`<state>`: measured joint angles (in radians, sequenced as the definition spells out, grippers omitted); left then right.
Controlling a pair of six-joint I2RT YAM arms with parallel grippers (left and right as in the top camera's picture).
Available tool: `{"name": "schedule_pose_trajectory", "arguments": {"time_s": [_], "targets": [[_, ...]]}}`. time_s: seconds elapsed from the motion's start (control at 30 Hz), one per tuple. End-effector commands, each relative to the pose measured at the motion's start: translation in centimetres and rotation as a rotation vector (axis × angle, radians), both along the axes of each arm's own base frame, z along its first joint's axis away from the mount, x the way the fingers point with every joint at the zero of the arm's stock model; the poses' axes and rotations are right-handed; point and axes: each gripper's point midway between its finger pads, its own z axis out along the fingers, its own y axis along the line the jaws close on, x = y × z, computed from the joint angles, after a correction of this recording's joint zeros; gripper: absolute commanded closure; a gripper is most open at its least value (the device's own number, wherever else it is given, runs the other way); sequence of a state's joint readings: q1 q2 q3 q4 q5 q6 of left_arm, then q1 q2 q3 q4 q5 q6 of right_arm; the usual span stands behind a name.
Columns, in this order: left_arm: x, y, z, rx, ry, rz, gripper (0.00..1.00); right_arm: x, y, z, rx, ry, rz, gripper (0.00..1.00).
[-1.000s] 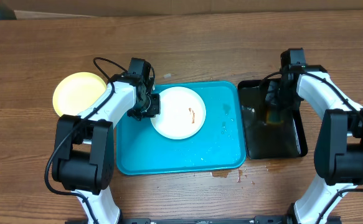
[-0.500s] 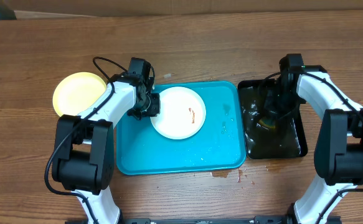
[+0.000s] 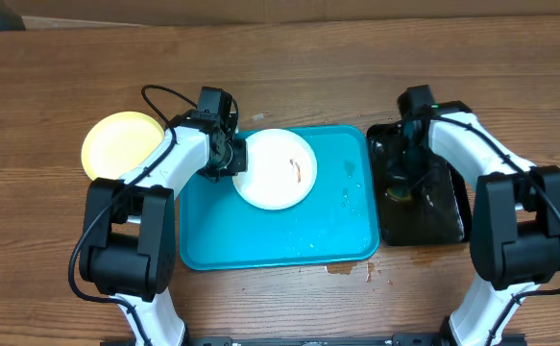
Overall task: Clean dirty plates on tray and stack at the side
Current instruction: 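Lift the sponge out of the water with the right gripper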
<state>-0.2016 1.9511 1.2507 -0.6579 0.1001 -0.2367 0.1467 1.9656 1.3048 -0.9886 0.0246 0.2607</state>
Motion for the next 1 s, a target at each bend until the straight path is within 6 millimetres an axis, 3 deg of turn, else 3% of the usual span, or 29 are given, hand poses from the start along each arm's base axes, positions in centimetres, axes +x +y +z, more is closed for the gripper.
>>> {"name": "schedule_pose_trajectory", "arguments": {"time_s": [0.0, 0.13, 0.2, 0.3, 0.37, 0.43, 0.5, 0.7, 0.97], "targets": [[-2.7, 1.0, -2.2, 0.052, 0.115, 0.006, 0.96, 0.2, -0.7, 0.9, -0.035, -0.025, -0.003, 0.96], [-5.5, 1.2, -2.3, 0.054, 0.232, 0.02, 0.96, 0.0, -0.8, 0.9, -0.038, -0.021, -0.002, 0.96], [-6.4, 0.9, -2.2, 0.036, 0.271, 0.022, 0.84, 0.1, -1.0, 0.9, -0.051, -0.024, -0.001, 0.96], [-6.5, 0.8, -2.2, 0.028, 0.277, 0.022, 0.51, 0.2, -1.2, 0.9, -0.062, -0.027, 0.002, 0.96], [-5.6, 0.7, -2.3, 0.026, 0.24, 0.022, 0.47, 0.2, -1.2, 0.9, -0.061, -0.027, 0.001, 0.96], [-4.6, 0.7, -2.3, 0.018, 0.2, 0.024, 0.57, 0.2, -1.2, 0.9, -0.062, -0.027, 0.001, 0.96], [-3.9, 0.5, -2.2, 0.012, 0.174, 0.025, 0.93, 0.2, -1.2, 0.9, -0.062, -0.026, 0.002, 0.96], [-4.1, 0.4, -2.2, 0.01, 0.178, 0.02, 0.96, 0.6, -1.5, 1.6, -0.085, -0.035, 0.002, 0.96], [-3.7, 0.3, -2.2, 0.007, 0.163, 0.02, 0.96, 1.6, -0.9, 7.3, -0.071, -0.133, 0.007, 0.96]]}}
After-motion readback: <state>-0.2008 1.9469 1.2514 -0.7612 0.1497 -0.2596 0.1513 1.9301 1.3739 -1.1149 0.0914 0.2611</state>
